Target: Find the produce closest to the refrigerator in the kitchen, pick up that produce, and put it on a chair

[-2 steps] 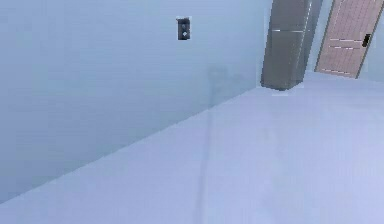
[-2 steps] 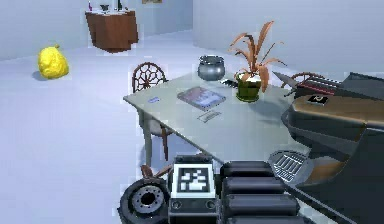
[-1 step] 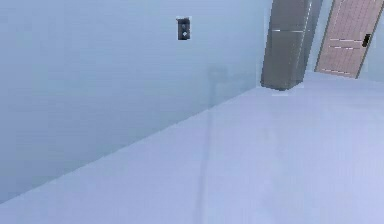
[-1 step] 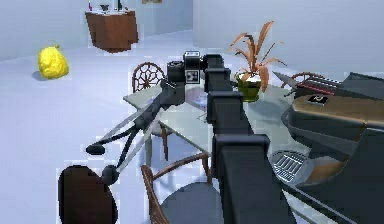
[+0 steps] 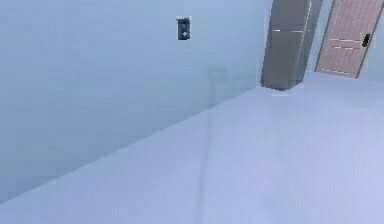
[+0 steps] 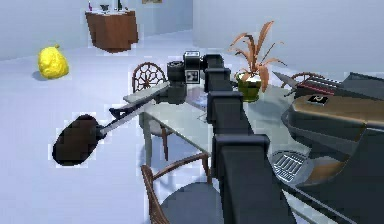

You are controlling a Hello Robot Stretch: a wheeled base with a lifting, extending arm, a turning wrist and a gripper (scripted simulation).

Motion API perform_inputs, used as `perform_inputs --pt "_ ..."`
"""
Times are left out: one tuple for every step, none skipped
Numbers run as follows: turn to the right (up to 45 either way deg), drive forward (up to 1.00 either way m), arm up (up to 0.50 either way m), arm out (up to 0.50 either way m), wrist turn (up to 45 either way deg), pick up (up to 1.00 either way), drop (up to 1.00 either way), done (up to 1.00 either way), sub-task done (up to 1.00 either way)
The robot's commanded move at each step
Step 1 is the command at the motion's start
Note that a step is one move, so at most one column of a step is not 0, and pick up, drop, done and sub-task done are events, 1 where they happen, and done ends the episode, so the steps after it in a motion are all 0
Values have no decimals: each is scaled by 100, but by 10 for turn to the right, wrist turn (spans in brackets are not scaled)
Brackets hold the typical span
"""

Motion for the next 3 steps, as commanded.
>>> perform_inputs --pt "0 0 0 0 450 0 0 0 0" --pt "0 0 0 0 450 0 0 0 0" --pt "0 0 0 0 60 0 0 0 0"
